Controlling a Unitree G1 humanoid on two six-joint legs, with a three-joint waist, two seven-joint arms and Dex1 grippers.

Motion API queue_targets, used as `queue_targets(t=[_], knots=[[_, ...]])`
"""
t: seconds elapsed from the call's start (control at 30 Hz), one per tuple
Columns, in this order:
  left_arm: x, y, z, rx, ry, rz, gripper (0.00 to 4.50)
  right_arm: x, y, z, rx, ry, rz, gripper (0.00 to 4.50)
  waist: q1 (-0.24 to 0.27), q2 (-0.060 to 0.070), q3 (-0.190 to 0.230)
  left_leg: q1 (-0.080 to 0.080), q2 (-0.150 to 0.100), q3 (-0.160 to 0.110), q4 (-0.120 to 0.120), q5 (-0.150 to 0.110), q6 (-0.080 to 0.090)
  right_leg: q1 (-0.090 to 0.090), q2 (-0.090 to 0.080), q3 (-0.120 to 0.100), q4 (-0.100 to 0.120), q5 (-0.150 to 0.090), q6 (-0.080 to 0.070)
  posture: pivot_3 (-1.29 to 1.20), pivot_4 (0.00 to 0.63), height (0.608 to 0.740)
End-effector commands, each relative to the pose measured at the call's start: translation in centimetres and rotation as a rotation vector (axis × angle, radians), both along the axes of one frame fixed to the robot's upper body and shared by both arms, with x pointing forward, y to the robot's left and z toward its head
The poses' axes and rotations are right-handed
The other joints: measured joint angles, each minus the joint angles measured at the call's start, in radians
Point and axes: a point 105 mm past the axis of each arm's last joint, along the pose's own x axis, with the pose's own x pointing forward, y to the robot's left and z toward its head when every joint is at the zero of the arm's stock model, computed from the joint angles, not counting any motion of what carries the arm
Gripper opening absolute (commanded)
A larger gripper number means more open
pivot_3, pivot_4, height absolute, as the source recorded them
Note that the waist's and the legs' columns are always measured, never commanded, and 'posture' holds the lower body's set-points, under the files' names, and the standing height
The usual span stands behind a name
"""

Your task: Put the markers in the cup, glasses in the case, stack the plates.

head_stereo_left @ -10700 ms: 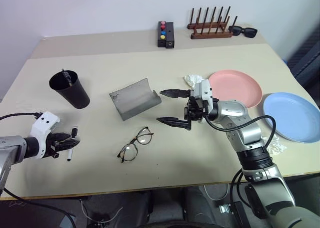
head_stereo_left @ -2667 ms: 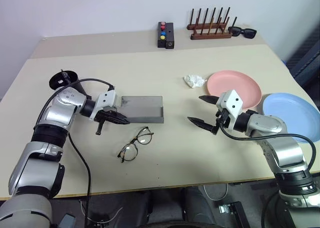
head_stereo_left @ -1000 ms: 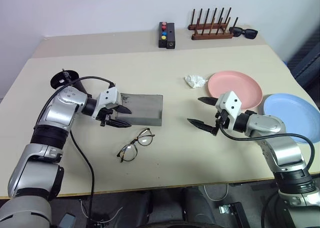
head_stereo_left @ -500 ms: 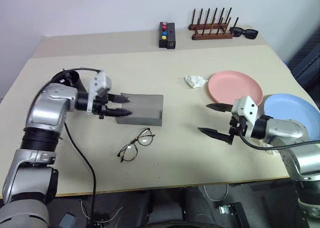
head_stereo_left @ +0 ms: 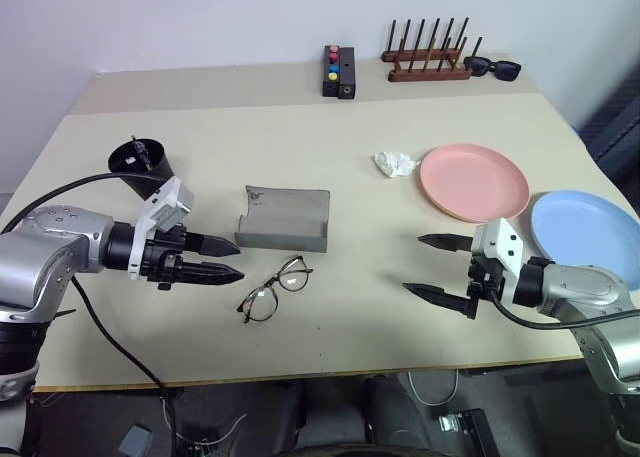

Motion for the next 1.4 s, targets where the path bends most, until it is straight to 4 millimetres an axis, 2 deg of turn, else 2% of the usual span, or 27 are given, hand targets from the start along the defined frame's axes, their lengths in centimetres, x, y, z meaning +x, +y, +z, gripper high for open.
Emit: queue_targets(t=[0.03,0.2,0.33,0.47,0.87,0.9,0.93,0.97,1.07,1.4], knots=[[0.0,-1.2,-0.6,0.011,0.003,-0.007,2.78,0.3,0.4,0.7,0.013,-0.052,0.015,4.5,0.004,0.0,0.0,0.0,0.0,0.0,0.0,0.0,0.0,0.0,0.0,0.0,0.0,0.0,0.0,0.0,0.15,0.74],[0.8,-1.7,-4.1,0.1,0.025,0.048,2.78,0.3,0.7,0.7,0.02,-0.061,0.019,4.5,0.005,0.0,0.0,0.0,0.0,0.0,0.0,0.0,0.0,0.0,0.0,0.0,0.0,0.0,0.0,0.0,0.15,0.74],[1.2,-2.2,-5.6,0.114,0.037,0.077,2.78,0.2,0.7,0.7,0.021,-0.066,0.015,4.5,0.005,0.0,0.0,0.0,0.0,0.0,0.0,0.0,0.0,0.0,0.0,0.0,0.0,0.0,0.0,0.0,0.15,0.74],[1.2,-2.7,-6.4,0.113,0.049,0.093,2.78,0.1,0.5,0.6,0.02,-0.069,0.004,4.5,0.005,0.0,0.0,0.0,0.0,0.0,0.0,0.0,0.0,0.0,0.0,0.0,0.0,0.0,0.0,0.0,0.15,0.74],[1.6,-3.7,-6.6,0.077,0.049,0.132,2.78,-0.2,0.4,0.8,0.018,-0.074,-0.004,4.5,0.006,0.0,0.0,0.0,0.0,0.0,0.0,0.0,0.0,0.0,0.0,0.0,0.0,0.0,0.0,0.0,0.15,0.74],[1.6,-3.7,-6.6,0.077,0.049,0.133,2.24,-0.2,0.5,0.8,0.019,-0.075,-0.004,4.5,0.006,0.0,0.0,0.0,0.0,0.0,0.0,0.0,0.0,0.0,0.0,0.0,0.0,0.0,0.0,0.0,0.15,0.74],[1.5,-3.7,-6.6,0.077,0.049,0.135,1.98,-0.1,0.5,0.9,0.02,-0.076,-0.004,4.5,0.006,0.0,0.0,0.0,0.0,0.0,0.0,0.0,0.0,0.0,0.0,0.0,0.0,0.0,0.0,0.0,0.15,0.74],[1.6,-3.7,-6.7,0.077,0.05,0.136,1.53,-0.1,0.6,0.9,0.019,-0.077,-0.004,4.5,0.006,0.0,0.0,0.0,0.0,0.0,0.0,0.0,0.0,0.0,0.0,0.0,0.0,0.0,0.0,0.0,0.15,0.74],[1.7,-3.7,-6.8,0.083,0.049,0.14,0.05,0.1,0.6,1.0,0.019,-0.079,-0.005,4.5,0.006,0.0,0.0,0.0,0.0,0.0,0.0,0.0,0.0,0.0,0.0,0.0,0.0,0.0,0.0,0.0,0.15,0.74],[1.5,-3.4,-6.3,0.077,0.02,0.101,0.05,0.0,0.6,1.1,0.015,-0.081,-0.011,4.5,0.006,0.0,0.0,0.001,0.0,0.0,0.0,0.0,0.0,0.0,0.0,0.0,0.0,0.0,0.0,0.0,0.15,0.74]])
